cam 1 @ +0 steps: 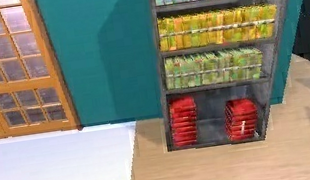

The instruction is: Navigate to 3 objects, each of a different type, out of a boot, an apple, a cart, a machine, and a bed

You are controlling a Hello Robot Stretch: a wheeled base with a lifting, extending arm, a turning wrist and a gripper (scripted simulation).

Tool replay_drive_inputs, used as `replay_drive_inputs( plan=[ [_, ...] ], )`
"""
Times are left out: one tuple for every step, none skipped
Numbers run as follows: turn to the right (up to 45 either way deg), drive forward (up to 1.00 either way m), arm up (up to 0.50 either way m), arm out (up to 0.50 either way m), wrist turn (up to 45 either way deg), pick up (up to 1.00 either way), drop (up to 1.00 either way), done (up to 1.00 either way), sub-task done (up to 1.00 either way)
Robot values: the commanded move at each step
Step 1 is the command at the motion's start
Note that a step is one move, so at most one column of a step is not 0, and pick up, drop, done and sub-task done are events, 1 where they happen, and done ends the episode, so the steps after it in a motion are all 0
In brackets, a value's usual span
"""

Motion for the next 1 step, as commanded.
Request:
replay_drive_inputs(
  plan=[
    [45.0, 0.00, 0.00, 0.00, 0.0, 0.00, 0.00, 0.00, 0.00]
  ],
)
